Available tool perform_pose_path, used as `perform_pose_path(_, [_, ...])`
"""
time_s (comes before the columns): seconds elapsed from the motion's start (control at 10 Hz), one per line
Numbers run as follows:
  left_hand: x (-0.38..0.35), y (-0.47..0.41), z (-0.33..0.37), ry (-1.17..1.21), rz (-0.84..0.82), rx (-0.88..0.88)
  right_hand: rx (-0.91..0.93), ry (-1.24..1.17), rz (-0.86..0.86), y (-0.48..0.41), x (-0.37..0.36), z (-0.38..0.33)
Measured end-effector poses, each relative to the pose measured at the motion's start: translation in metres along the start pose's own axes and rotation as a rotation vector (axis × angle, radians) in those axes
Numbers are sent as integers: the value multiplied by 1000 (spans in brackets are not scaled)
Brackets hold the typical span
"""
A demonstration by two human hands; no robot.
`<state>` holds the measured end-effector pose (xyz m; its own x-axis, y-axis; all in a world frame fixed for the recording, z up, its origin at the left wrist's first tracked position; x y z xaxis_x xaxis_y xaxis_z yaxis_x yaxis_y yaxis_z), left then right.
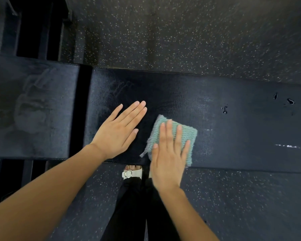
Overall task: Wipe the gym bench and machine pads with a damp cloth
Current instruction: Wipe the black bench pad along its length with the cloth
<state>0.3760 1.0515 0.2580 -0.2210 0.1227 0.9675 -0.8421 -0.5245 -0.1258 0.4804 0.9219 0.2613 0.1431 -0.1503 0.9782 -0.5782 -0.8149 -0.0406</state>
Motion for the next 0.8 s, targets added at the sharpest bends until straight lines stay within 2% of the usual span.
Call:
perform_pose_path(0.1, [0, 0, -1, 17, -17, -16, 123, -20, -34, 18, -5, -32])
perform_pose_path(0.3, [1, 0, -1, 30, -20, -9, 229, 18, -76, 15, -2, 1])
perform_pose_path(0.5, [1, 0, -2, 29, -23, -8, 106, 29, -49, 3, 8, 58])
perform_pose_path(0.7, [0, 0, -2, 26, -22, -4, -82, -9, 8, 8, 3, 12])
perform_pose_path(0.8, [0, 0, -2, 37, -26, 1, 36, -22, -16, 11, -3, -23])
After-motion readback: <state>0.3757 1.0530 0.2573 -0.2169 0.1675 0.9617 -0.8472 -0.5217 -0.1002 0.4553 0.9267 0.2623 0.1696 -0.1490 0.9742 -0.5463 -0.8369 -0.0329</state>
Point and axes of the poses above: each hand's wrist, its own y-axis away from the middle knuckle, its own x-axis out of the back of the hand, z = x × y, the point moved 5 cm from there along -y, towards the middle knuckle, and after that the axes turned 14 degrees about z, right-handed, at the moved point
